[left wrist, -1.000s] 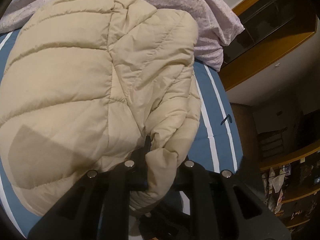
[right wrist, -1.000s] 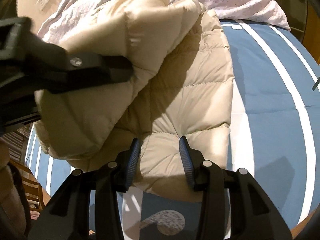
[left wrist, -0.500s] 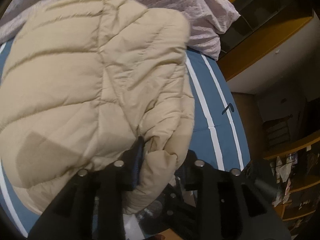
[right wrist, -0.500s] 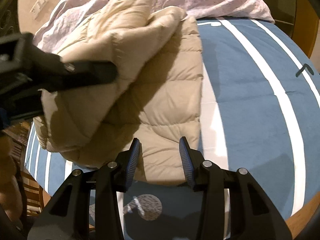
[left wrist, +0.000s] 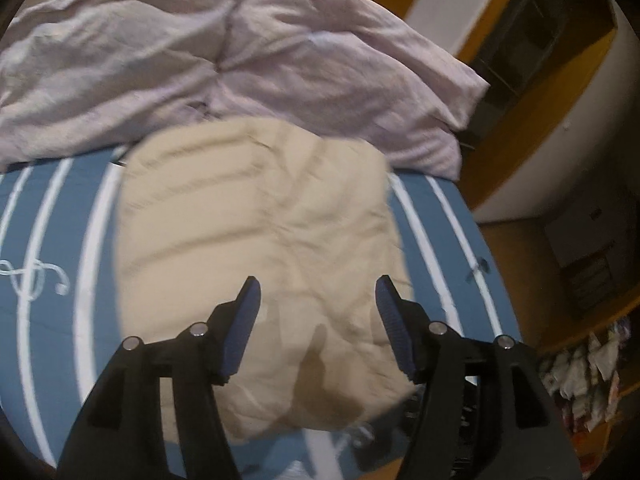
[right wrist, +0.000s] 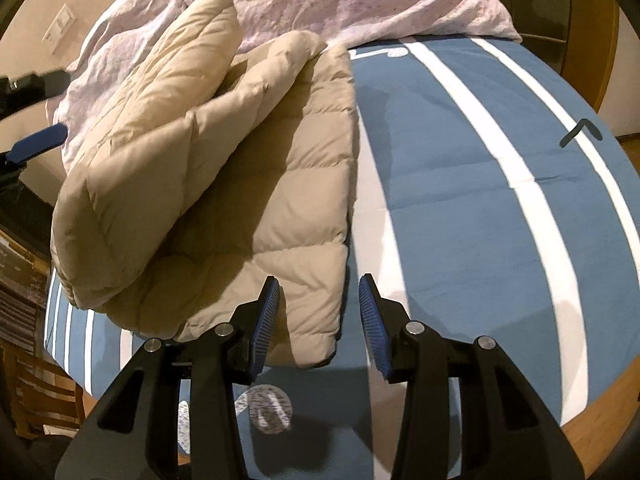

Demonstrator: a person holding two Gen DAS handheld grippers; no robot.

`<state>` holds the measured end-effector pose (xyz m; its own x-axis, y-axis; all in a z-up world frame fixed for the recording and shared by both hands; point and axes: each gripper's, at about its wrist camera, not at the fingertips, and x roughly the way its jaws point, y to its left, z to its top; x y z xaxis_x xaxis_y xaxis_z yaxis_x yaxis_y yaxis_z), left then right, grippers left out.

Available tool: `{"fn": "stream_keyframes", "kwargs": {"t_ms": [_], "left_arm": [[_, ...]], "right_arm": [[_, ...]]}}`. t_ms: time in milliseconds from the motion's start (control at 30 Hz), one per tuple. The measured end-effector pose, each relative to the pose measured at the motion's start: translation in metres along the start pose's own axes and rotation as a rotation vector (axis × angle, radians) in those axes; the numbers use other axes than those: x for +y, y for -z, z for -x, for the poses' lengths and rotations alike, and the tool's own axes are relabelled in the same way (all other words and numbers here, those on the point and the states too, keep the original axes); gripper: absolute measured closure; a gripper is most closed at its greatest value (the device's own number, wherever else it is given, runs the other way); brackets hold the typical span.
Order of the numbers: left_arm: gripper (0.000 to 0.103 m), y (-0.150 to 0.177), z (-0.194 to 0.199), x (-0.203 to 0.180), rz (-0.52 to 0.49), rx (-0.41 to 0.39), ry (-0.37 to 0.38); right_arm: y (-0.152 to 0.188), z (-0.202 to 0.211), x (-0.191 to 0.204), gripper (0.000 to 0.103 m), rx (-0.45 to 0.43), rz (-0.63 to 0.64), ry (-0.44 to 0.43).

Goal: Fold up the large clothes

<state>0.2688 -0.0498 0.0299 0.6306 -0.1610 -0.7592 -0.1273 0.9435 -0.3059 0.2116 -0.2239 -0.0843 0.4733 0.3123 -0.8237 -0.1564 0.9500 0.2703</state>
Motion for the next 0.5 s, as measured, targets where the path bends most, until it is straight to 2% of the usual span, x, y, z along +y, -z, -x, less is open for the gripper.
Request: {"fn": "stream_keyframes", "kwargs": {"t_ms": [167,267,367,500], "left_arm": [[0.043,-0.011,-0.003,0.044,0.069,-0.006,-0.115],[0.043,-0.014,-0.014,0.068,0.115,0.013,-0.165],[0.043,-0.009,-0.025,0.083,0.145,0.049,-0.174],[0.043,0.003,-0.036,0.081,0.134,0.071,-0.152]], "right_arm": [[-0.008,0.005,-0.004,0.059,-0.020,-0.006,0.017],[-0.011,0.007,-0.005,0.054,-0.028,-0.010,0.030],[-0.013,0.009,-0.006,0.054,-0.037,-0.013,0.043],[-0.017,0.011,-0.009,0.054,-0.046,-0.026,0.058]]}}
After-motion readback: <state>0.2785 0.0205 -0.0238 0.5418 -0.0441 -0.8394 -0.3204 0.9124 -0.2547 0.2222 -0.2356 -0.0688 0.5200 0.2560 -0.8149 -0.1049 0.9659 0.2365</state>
